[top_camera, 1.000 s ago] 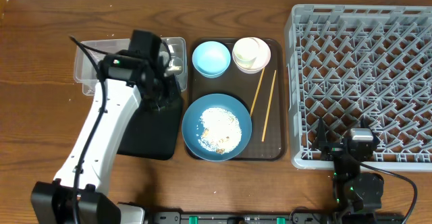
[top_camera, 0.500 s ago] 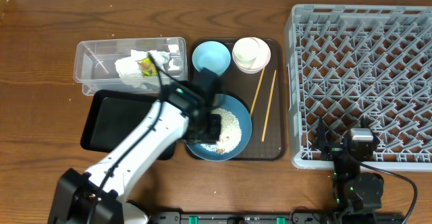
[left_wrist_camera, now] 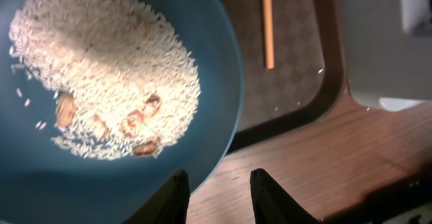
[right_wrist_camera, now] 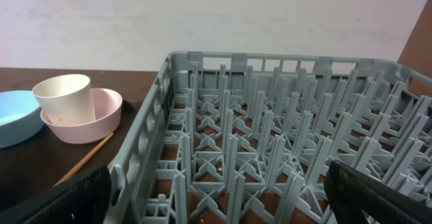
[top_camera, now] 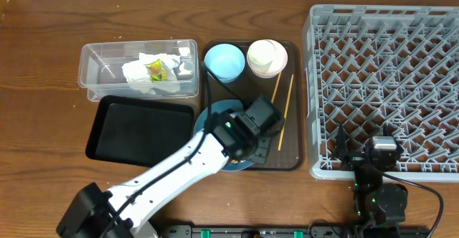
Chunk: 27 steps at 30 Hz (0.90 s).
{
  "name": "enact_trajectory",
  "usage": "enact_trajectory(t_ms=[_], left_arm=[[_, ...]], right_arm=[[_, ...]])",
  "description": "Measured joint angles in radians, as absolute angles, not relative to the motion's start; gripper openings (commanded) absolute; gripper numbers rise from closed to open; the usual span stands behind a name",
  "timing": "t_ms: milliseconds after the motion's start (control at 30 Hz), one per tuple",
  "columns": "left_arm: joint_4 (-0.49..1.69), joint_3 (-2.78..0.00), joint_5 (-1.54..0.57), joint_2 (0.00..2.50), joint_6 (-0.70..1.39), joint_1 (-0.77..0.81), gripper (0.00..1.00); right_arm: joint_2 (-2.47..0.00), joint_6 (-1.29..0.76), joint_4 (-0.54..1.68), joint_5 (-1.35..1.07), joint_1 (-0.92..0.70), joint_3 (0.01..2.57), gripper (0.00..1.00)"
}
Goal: Sort waste into correct bins and load items into the dishwasher rack
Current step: 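Move the left gripper to the blue plate's right rim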
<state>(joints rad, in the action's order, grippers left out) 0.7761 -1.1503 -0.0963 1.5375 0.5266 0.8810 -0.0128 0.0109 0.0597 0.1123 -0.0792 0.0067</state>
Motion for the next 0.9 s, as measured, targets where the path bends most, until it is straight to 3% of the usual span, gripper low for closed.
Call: enact_trajectory(t_ms=[900], left_arm=[[0.642, -1.150, -0.059, 1.710, 0.603, 0.931, 0.34]], right_arm=[[-0.013, 0.011, 0.060, 0.112, -0.079, 0.007, 0.99]])
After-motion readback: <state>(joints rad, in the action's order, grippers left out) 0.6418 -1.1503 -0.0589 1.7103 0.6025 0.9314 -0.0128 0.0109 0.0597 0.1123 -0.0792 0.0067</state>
